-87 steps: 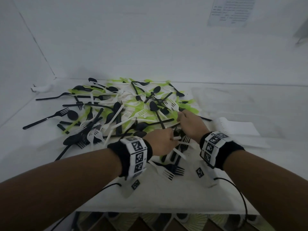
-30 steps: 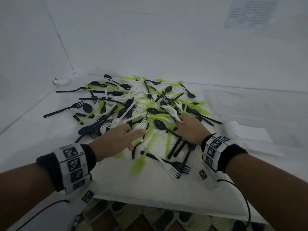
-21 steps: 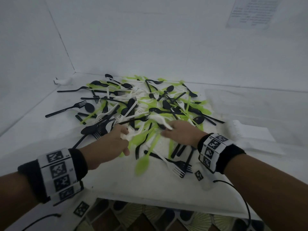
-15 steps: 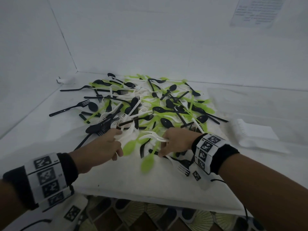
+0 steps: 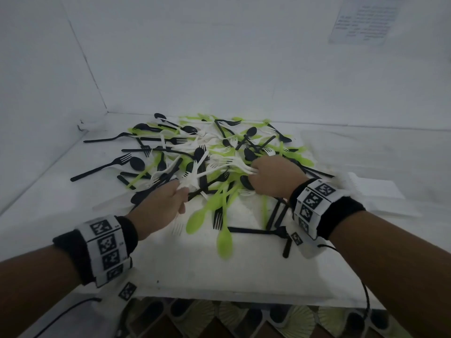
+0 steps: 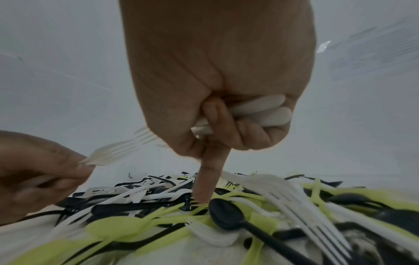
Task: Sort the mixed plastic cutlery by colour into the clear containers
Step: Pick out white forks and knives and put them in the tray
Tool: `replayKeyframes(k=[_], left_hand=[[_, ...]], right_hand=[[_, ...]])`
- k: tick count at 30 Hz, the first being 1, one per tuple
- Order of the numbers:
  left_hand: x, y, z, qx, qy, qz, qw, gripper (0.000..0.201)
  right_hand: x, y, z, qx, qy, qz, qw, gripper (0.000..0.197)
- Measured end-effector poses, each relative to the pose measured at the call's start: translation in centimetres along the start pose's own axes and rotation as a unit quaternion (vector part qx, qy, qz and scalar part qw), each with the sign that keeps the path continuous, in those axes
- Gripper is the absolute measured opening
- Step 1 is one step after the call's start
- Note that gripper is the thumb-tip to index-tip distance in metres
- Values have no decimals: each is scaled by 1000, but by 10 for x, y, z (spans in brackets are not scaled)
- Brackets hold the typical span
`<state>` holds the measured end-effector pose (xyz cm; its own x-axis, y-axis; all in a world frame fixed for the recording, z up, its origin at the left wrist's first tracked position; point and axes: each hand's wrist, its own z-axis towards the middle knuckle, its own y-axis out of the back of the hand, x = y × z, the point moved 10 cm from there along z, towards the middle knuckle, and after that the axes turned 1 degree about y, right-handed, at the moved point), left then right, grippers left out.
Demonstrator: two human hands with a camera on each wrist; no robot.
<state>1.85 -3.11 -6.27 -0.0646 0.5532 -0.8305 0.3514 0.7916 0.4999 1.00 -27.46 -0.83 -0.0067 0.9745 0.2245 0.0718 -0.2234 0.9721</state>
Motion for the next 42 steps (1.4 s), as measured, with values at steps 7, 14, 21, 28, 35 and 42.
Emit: replayKeyframes(k=[7,14,21,28,35,42], left_hand=[[-36,-25,12,37,-133,162,977,26],[-54,-45,34,43,-135,153,978,29],[-55,-50,48,44,-94,128,986,33],[-62,-47,48,31,-88,142,985,26],[-61,-46,50,32,-79,139,987,24],[-65,-59,54,54,-98,117,987,30]], right_hand=[[-23,17,-19,-126,-28,210,969,27],[-37,-34,-34,46,15,42,998,54],[-72,-19,-42,-29,-40,84,995,31],[-51,-42,-17,1,-24,115,993,19],[-34,-43,-6,-42,6,-1,999,12],[-63,23,-21,-209,1,177,962,21]])
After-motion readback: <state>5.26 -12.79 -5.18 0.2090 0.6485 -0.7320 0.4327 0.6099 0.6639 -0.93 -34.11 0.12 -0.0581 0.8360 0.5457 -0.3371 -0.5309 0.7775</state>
